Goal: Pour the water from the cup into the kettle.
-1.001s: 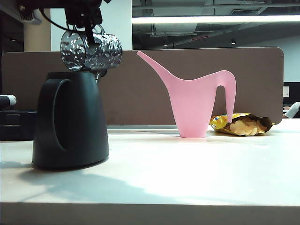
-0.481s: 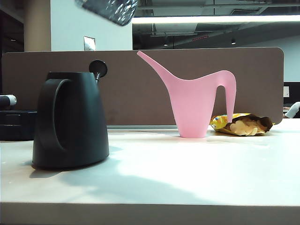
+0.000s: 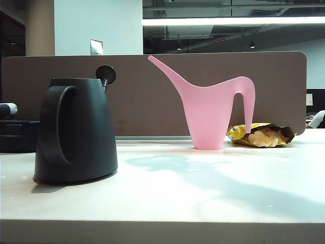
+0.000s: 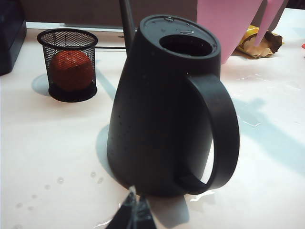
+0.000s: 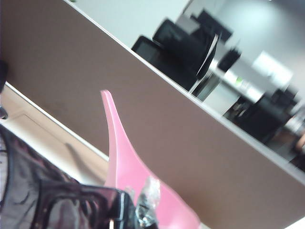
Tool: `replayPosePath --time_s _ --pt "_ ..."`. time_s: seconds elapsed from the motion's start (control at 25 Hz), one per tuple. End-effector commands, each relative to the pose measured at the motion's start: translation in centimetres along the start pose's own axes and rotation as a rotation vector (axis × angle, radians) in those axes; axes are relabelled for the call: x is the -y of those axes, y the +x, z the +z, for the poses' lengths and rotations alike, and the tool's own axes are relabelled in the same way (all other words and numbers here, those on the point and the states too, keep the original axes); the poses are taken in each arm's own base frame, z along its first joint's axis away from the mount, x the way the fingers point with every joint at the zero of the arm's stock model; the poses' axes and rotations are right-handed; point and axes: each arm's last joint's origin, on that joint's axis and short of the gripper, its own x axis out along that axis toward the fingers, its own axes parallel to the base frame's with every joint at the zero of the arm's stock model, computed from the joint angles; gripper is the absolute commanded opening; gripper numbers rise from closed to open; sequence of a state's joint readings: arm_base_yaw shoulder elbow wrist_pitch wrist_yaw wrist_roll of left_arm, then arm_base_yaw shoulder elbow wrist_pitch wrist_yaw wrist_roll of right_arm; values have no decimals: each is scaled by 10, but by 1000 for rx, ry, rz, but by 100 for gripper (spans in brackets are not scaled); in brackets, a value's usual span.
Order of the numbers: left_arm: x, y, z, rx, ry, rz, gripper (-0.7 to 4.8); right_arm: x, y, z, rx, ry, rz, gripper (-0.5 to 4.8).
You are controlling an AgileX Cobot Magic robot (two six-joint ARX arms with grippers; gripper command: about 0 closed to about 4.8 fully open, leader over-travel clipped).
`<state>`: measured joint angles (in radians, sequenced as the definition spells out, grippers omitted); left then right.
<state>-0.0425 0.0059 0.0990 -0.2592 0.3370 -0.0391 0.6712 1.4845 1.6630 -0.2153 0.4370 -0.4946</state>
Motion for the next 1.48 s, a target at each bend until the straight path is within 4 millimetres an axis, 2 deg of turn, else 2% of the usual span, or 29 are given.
replayPosePath --time_s 0.04,0.08,0.2,0.68,0.76,1.08,1.16,1.32,1.48 --pt "0 0 1 13 1 1 -5 22 1 -9 0 193 61 -5" --pt "0 0 1 13 1 1 -5 30 4 -15 -14 233 67 -5" --pt "0 0 1 11 1 4 -5 38 13 -32 -43 270 63 -5" --pt "0 0 1 5 -1 3 -5 28 34 -114 -26 570 59 -5" --pt "0 0 1 5 -1 3 -5 22 34 -142 -15 640 46 -5" --pt "0 0 1 5 -1 2 -5 3 26 -197 63 722 6 -5" --pt "0 0 1 5 -1 0 -5 -9 20 -224 44 735 -4 -5" --pt "0 0 1 5 -1 -6 -5 -22 21 -250 -12 743 1 -5" --pt "0 0 1 5 -1 -8 -5 -32 29 -267 -78 737 10 -5"
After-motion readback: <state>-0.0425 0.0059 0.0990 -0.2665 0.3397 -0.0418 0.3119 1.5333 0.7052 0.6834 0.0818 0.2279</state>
